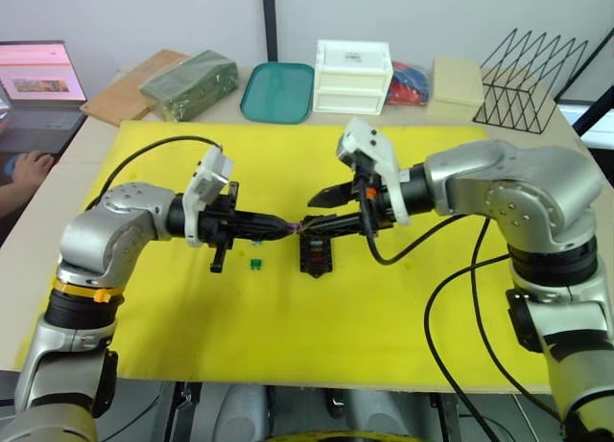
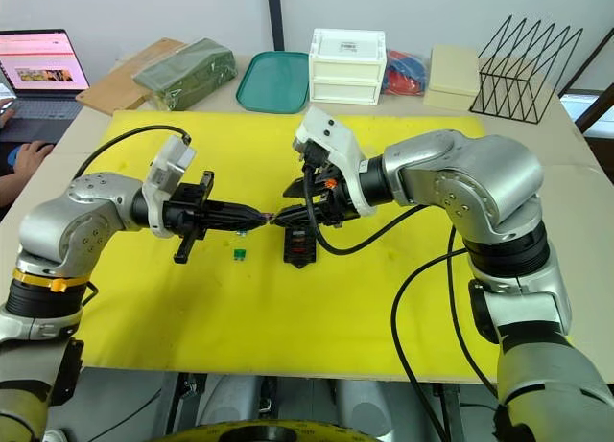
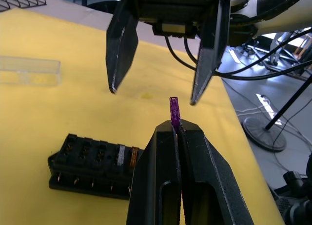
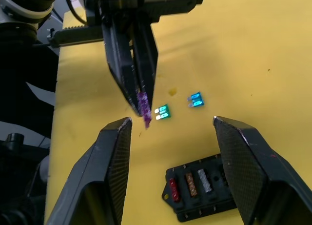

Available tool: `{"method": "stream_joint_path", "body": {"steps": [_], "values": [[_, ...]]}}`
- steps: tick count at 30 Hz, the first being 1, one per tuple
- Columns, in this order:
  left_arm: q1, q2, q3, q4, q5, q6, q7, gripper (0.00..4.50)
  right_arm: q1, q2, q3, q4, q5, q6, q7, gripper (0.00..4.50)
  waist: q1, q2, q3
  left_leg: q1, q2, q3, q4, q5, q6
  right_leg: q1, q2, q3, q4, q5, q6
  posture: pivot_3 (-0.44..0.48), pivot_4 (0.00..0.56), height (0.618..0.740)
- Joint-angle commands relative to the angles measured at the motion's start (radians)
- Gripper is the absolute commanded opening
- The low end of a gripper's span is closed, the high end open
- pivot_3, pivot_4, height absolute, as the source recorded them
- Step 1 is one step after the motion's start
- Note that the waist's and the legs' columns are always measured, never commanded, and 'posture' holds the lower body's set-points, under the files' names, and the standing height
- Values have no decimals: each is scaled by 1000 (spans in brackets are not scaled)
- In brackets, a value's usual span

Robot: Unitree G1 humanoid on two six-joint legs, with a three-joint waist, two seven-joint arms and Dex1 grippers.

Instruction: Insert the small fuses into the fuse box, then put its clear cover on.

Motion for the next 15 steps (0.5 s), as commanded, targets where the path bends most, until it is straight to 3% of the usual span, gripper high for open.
{"method": "stream_joint_path", "body": {"steps": [1, 4, 8, 15], "values": [[-18, 0, -3, -16, -9, -24, 9, 0, -33, 11, -28, -31, 29, 13, -16, 2971, 0, 0, 0, 0, 0, 0, 0, 0, 0, 0, 0, 0, 0, 0, 0, 0, 150, 740], [-20, 3, -11, -9, 0, -39, 7, 0, -31, 9, -27, -33, 41, 16, -22, 2645, 2, 0, 0, 0, 0, 0, 0, 0, 0, 0, 0, 0, 0, 0, 0, 0, 150, 740], [-22, 7, -19, -3, 4, -52, 8, 0, -31, 10, -31, -37, 53, 20, -30, 1441, 2, 0, 0, 0, 0, 0, 0, 0, 0, 0, 0, 0, 0, 0, 0, 0, 150, 740], [-22, 14, -28, 3, 4, -67, 9, 0, -42, 26, -38, -23, 75, 29, -47, 1441, 1, 0, 0, 0, 0, 0, 0, 0, 0, 0, 0, 0, 0, 0, 0, 0, 150, 740]]}}
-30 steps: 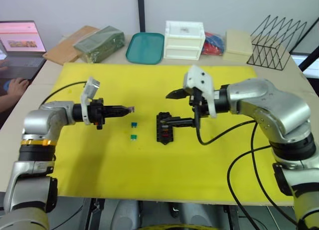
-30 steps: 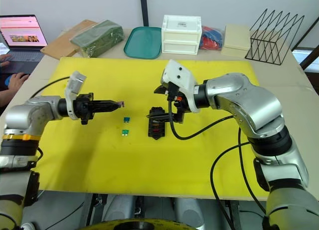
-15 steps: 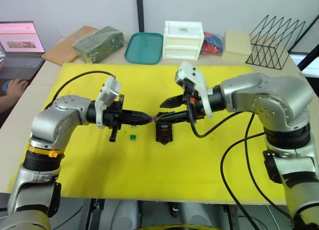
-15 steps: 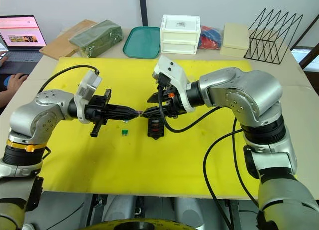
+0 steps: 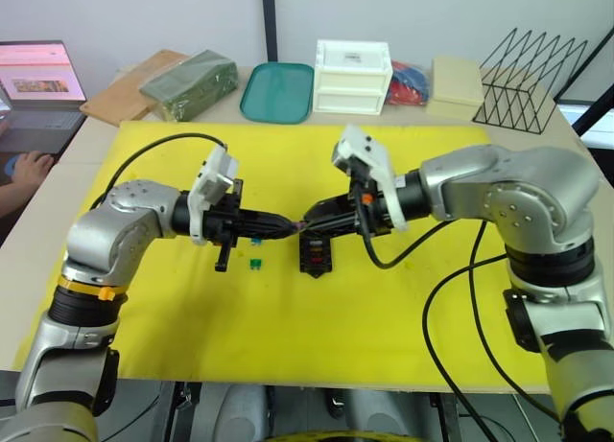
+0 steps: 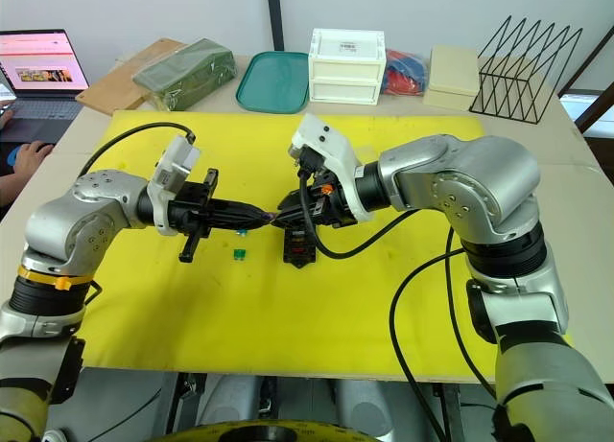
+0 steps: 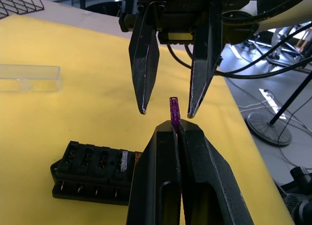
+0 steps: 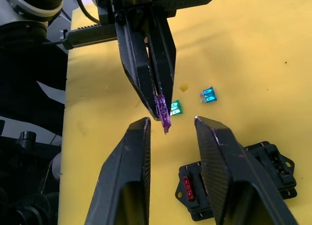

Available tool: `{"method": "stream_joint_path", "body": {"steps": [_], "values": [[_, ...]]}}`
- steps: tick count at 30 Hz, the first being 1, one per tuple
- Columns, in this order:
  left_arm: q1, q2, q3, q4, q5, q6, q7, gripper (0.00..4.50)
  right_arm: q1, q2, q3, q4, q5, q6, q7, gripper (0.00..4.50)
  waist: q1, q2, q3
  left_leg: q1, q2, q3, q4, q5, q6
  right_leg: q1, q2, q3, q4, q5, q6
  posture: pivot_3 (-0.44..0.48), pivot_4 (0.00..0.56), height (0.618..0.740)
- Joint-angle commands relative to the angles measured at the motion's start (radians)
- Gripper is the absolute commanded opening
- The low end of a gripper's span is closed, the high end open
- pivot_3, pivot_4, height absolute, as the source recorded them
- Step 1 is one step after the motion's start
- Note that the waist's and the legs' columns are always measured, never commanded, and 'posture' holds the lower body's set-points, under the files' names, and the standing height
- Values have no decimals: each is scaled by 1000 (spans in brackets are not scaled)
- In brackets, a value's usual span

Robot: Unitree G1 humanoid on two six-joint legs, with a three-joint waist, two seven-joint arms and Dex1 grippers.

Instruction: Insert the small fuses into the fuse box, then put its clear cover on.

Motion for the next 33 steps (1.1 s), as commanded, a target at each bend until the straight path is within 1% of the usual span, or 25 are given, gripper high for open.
{"method": "stream_joint_path", "body": {"steps": [1, 7, 9, 17, 19, 22, 30, 32, 33], "values": [[-16, 12, 6, -9, 1, -20, 3, 0, -36, 10, -37, -21, 28, -2, -5, 1441, 0, 0, 0, 0, 0, 0, 0, 0, 0, 0, 0, 0, 0, 0, 0, 0, 150, 740], [-17, 14, 2, -4, 7, -30, 6, 0, -39, 8, -35, -22, 41, 0, -10, 1441, 1, 0, 0, 0, 0, 0, 0, 0, 0, 0, 0, 0, 0, 0, 0, 0, 150, 740], [-14, 14, 2, -4, 9, -35, 7, 0, -40, 6, -32, -23, 42, -2, -9, 1101, 1, 0, 0, 0, 0, 0, 0, 0, 0, 0, 0, 0, 0, 0, 0, 0, 150, 740], [-12, 11, 2, -6, 15, -39, 13, 0, -43, 4, -23, -20, 47, -7, -14, 1101, 1, 0, 0, 0, 0, 0, 0, 0, 0, 0, 0, 0, 0, 0, 0, 0, 150, 740], [-11, 11, 2, -7, 15, -39, 13, 0, -43, 3, -22, -20, 48, -8, -13, 766, 1, 0, 0, 0, 0, 0, 0, 0, 0, 0, 0, 0, 0, 0, 0, 0, 150, 740], [-13, 10, 1, -6, 15, -39, 13, 0, -42, 1, -20, -21, 49, -10, -12, 46, 1, 0, 0, 0, 0, 0, 0, 0, 0, 0, 0, 0, 0, 0, 0, 0, 150, 740], [-14, 10, 1, -4, 17, -40, 16, 0, -43, -4, -10, -24, 48, -16, -9, 46, 1, 0, 0, 0, 0, 0, 0, 0, 0, 0, 0, 0, 0, 0, 0, 0, 150, 740], [-33, 30, -29, 8, 41, 1, 29, 0, -48, -16, 10, -25, 29, -32, -5, 46, 1, 0, 0, 0, 0, 0, 0, 0, 0, 0, 0, 0, 0, 0, 0, 0, 150, 740], [-39, 37, -53, 23, 83, -20, 36, 218, -53, -36, 40, -25, 4, -56, 6, 16, 1, 0, 0, 0, 0, 0, 0, 0, 0, 0, 0, 0, 0, 0, 0, 0, 150, 740]]}}
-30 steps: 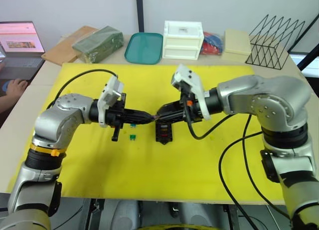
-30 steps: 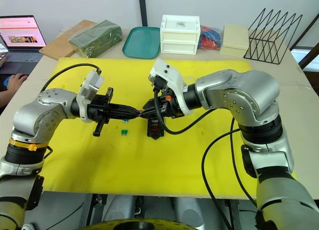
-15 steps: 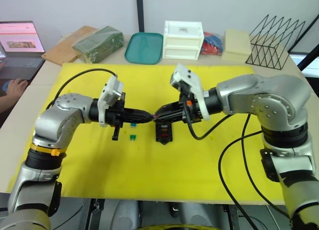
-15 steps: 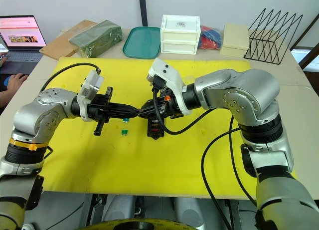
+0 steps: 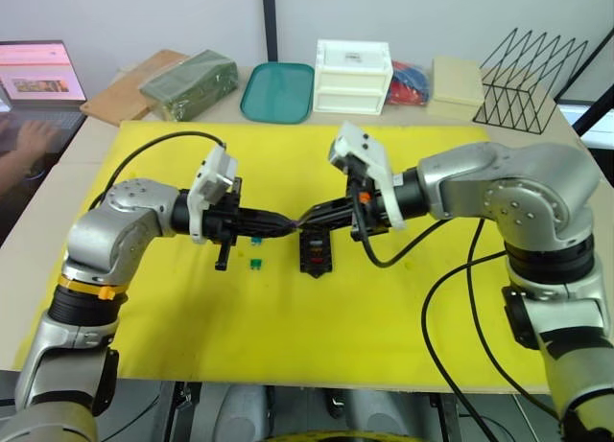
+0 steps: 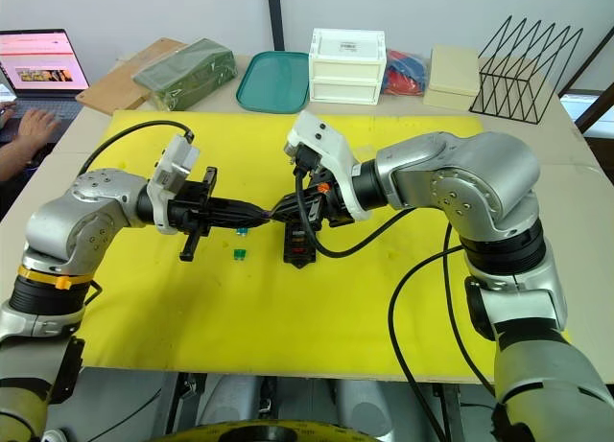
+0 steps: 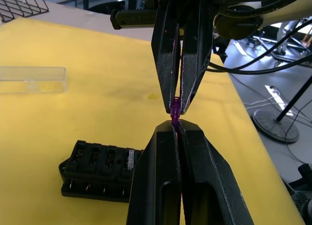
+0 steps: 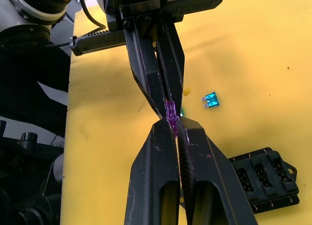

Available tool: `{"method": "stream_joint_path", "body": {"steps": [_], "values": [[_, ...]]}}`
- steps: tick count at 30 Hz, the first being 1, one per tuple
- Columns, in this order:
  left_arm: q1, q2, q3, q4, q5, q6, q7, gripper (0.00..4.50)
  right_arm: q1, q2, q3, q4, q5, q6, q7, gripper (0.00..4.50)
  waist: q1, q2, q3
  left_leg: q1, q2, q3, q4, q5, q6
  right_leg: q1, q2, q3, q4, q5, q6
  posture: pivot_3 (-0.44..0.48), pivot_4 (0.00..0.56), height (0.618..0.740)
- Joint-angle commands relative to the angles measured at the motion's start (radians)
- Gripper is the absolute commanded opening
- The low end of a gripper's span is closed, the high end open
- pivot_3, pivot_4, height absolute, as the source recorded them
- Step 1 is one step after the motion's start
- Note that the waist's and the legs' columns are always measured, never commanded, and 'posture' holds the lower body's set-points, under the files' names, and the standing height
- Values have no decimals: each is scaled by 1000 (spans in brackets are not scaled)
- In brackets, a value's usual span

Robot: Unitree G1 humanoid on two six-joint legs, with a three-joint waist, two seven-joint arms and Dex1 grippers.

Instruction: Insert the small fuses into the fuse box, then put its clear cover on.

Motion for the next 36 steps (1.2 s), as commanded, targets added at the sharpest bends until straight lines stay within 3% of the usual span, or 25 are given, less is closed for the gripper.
{"method": "stream_joint_path", "body": {"steps": [1, 3, 8, 12, 20, 36], "values": [[-30, 45, -72, 22, 103, -25, 22, 455, -45, -49, 67, -27, -58, -80, 40, 0, 0, 0, 0, 0, 0, 0, 0, 0, 0, 0, 0, 0, 0, 0, 0, 0, 150, 740], [-20, 60, -108, 33, 154, -80, 13, 989, -53, -80, 121, -19, -105, -129, 63, 0, -2, 0, 0, 0, 0, 0, 0, 0, 0, 0, 0, 0, 0, 0, 0, 0, 150, 740], [-3, 43, -169, 111, 261, -235, 6, 2887, -97, -120, 310, 87, -292, -279, 124, 0, -1, 0, 0, 0, 0, 1, -1, 0, 0, -1, 1, 0, -1, 0, 0, 0, 150, 740], [-16, 13, -184, 165, 297, -294, 13, 4366, -104, -127, 377, 126, -378, -352, 178, 0, 2, 0, 0, -1, 0, 1, -1, 0, 0, -1, 0, 0, -1, 0, 0, 0, 150, 740], [-38, -55, -185, 227, 358, -413, 26, 4457, -100, -115, 410, 165, -479, -406, 244, 0, 2, 0, 0, -1, 0, 1, -1, 0, 0, -2, 0, 0, -1, 0, 0, 0, 150, 740], [-34, -71, -182, 226, 373, -419, 26, 4457, -70, -91, 402, 160, -546, -412, 280, 0, 3, 0, 0, -1, 0, 1, -1, 0, 0, -2, 0, 0, -1, 0, 0, 0, 150, 740]]}}
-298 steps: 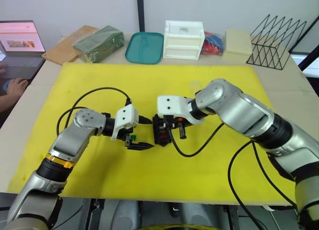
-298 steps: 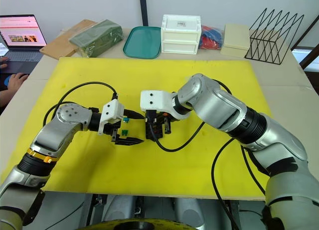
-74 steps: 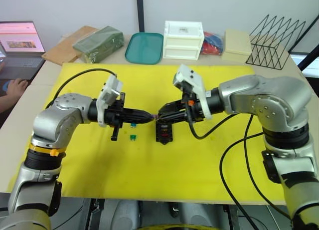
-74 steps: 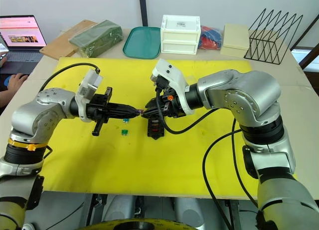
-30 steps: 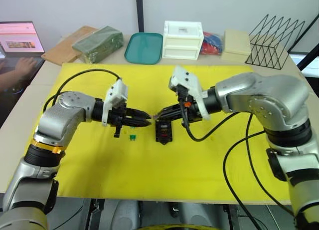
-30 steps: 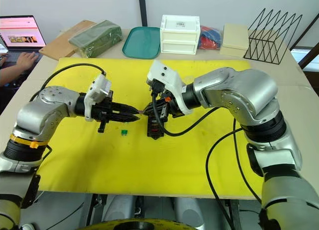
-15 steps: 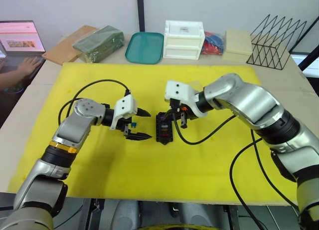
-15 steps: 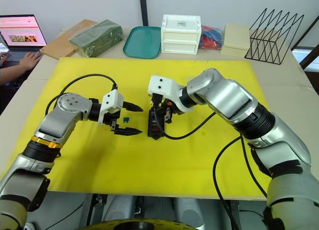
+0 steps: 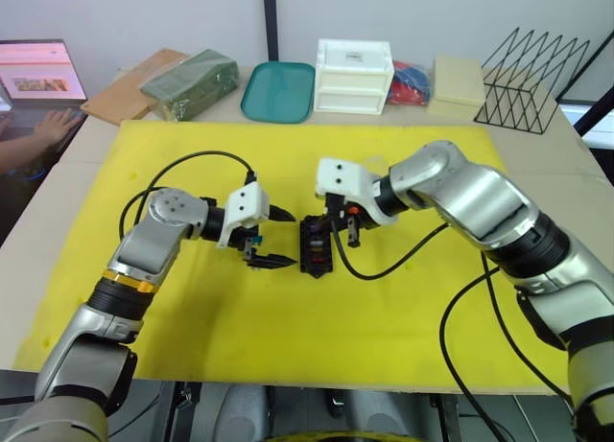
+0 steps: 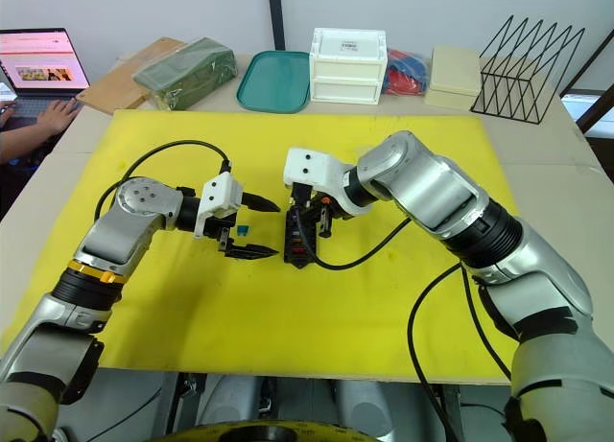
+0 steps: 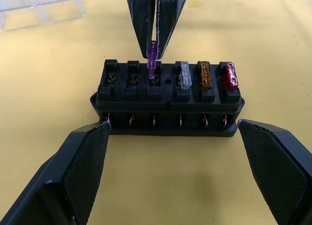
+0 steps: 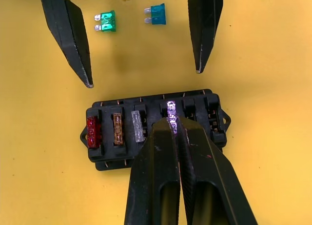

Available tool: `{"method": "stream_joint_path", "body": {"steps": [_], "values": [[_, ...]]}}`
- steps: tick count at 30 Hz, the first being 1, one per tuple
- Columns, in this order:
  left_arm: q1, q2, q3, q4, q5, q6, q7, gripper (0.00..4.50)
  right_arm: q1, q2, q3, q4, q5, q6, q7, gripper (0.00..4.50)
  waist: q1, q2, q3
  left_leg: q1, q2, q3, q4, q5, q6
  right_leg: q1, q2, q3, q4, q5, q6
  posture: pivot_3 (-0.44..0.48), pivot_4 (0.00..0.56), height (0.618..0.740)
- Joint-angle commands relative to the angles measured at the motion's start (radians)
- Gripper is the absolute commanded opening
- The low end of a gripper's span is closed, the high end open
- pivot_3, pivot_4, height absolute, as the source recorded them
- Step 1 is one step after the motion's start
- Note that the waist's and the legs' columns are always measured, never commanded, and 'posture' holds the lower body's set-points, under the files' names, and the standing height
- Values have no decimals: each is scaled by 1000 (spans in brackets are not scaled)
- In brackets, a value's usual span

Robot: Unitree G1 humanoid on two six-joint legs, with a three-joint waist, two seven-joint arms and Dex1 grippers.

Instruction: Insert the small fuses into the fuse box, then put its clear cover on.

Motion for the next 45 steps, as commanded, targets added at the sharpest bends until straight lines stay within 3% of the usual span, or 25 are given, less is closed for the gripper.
{"method": "stream_joint_path", "body": {"steps": [1, 20, 45], "values": [[-13, -3, 10, -17, 4, -16, 5, 4457, -2, 5, -23, -19, -16, -12, 8, 0, 0, 0, 0, 0, 0, 0, 0, 0, 0, 0, 0, 0, 0, 0, 0, 0, 150, 740], [-10, -15, 8, -23, 7, -28, 21, 4457, 34, 10, -8, -7, -96, -60, 35, 0, 0, 0, 0, 0, 0, 0, 0, 0, 0, 0, 0, 0, 0, 0, 0, 0, 150, 740], [-4, -33, 4, -23, 23, -36, 33, 4457, 16, 26, -46, -47, -77, -27, 69, 0, 0, 0, 0, 1, 0, 0, 0, 0, 0, 0, 0, 0, 1, 0, 0, 0, 150, 740]]}}
